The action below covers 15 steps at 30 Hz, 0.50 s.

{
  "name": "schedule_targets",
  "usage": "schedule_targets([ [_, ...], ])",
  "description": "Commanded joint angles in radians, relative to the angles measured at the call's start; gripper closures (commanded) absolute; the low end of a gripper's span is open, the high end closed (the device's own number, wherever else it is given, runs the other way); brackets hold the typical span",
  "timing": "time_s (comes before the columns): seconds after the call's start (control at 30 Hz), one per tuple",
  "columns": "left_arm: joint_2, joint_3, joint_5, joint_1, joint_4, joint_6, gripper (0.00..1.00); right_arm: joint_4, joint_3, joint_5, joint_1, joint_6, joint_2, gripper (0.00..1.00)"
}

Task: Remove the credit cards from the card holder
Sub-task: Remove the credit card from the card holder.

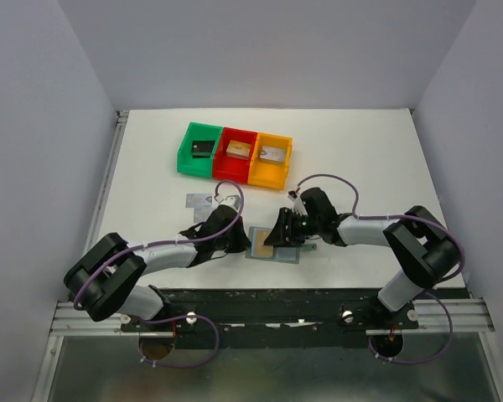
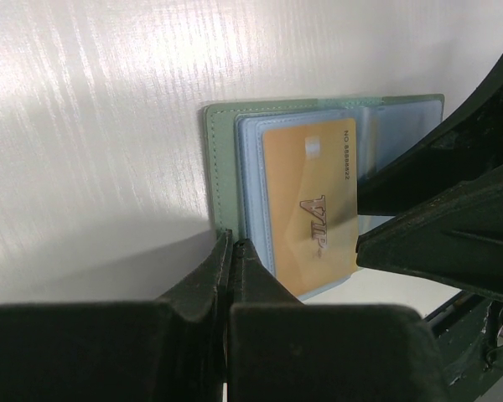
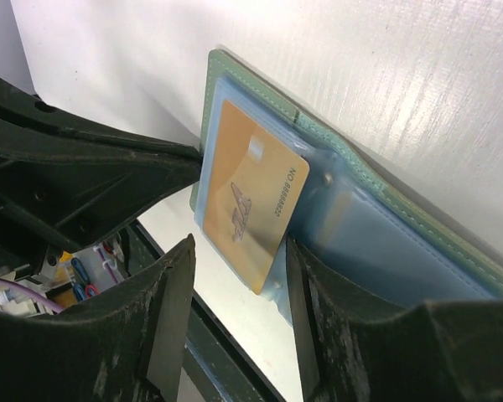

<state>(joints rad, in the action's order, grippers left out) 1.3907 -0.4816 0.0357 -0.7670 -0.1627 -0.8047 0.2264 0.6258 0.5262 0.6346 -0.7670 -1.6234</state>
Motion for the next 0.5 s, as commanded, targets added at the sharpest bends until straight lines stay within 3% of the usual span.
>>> schedule_targets([
  [0.0,-0.039,0.032,-0.066,0.0,0.037,-0.005,1.0,-0.048,-0.003,-0.042,-0.004,0.024,-0.004,0.45],
  [0.27,-0.139,0.02,-0.102,0.0,0.058,0.015,1.0,0.025,-0.008,0.012,-0.004,0.005,-0.027,0.47],
  [0.47,-0.162,0.011,-0.06,0.001,-0.015,0.055,1.0,0.022,-0.009,0.009,-0.004,0.006,-0.027,0.47],
])
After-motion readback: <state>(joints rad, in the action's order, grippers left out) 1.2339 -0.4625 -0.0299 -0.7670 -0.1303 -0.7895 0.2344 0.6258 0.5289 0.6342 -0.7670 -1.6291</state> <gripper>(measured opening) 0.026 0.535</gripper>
